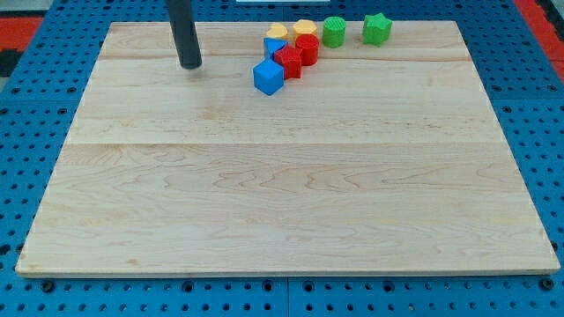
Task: Push the blue cube to the bottom right of the red circle
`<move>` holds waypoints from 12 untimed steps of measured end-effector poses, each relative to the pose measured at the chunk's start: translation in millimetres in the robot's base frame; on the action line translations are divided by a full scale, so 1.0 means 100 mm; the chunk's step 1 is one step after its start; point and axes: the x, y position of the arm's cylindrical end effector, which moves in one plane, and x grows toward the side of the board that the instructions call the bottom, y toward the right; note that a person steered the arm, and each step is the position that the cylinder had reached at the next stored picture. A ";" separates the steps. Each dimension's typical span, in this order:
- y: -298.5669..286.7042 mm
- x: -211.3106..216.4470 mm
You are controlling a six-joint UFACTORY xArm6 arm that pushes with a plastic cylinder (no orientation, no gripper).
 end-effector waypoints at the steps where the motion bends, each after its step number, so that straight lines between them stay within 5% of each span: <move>1: 0.51 0.07; 2: 0.31 -0.12; 5: 1.39 0.22; 8: 0.70 0.63; 10: 1.67 0.78; 12: 1.83 0.30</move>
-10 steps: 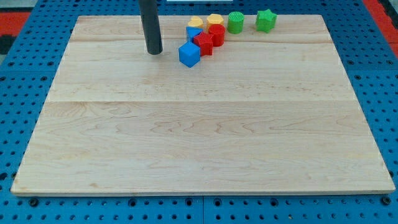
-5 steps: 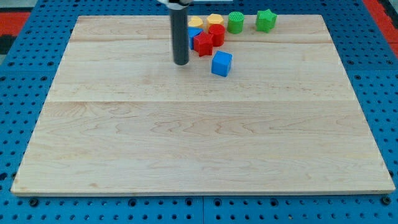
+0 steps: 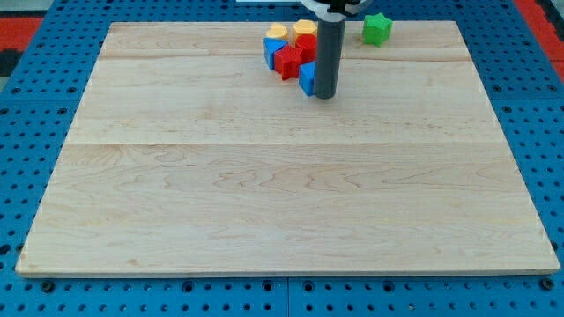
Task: Push the blue cube to the bottom right of the red circle
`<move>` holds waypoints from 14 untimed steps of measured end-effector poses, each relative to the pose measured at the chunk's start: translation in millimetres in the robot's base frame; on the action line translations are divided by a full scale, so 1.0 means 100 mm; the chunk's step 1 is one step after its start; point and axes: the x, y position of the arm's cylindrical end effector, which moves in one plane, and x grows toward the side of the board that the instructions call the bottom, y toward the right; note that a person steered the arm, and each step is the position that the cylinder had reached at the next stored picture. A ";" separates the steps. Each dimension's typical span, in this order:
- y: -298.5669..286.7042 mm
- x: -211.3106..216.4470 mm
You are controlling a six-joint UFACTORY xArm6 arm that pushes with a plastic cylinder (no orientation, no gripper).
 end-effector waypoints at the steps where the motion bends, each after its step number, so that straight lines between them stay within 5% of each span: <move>1: 0.01 -0.14; 3: -0.08 0.14; 5: -0.47 -0.03; 12: -0.23 -0.12; 13: 0.36 -0.01; 14: 1.61 -0.18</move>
